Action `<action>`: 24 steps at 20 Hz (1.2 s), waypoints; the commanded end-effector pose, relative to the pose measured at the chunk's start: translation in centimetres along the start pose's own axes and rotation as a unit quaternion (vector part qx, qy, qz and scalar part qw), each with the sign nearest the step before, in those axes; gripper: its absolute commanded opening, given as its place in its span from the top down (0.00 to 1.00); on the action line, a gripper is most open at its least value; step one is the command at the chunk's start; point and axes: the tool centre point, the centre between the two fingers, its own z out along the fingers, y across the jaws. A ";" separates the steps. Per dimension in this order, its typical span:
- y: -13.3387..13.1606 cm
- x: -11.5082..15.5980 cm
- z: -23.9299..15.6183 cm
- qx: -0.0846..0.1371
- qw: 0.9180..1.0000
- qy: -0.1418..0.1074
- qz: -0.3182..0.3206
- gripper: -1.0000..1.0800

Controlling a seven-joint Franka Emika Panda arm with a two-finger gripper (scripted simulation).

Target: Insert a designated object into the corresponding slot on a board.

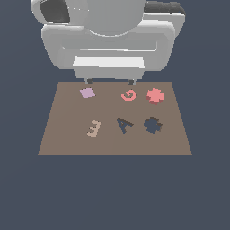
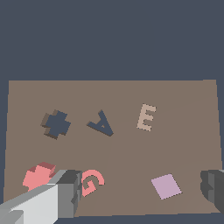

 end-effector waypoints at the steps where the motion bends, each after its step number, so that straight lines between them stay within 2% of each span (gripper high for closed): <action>1: 0.0 0.0 0.0 0.000 1.000 0.000 0.000 0.04; 12: -2.1 -1.7 2.1 0.000 1.000 -0.005 0.022 0.04; 18: -5.1 -3.9 5.0 0.001 0.999 -0.011 0.051 0.04; 24: -9.3 -6.4 8.8 0.002 0.996 -0.019 0.090 0.04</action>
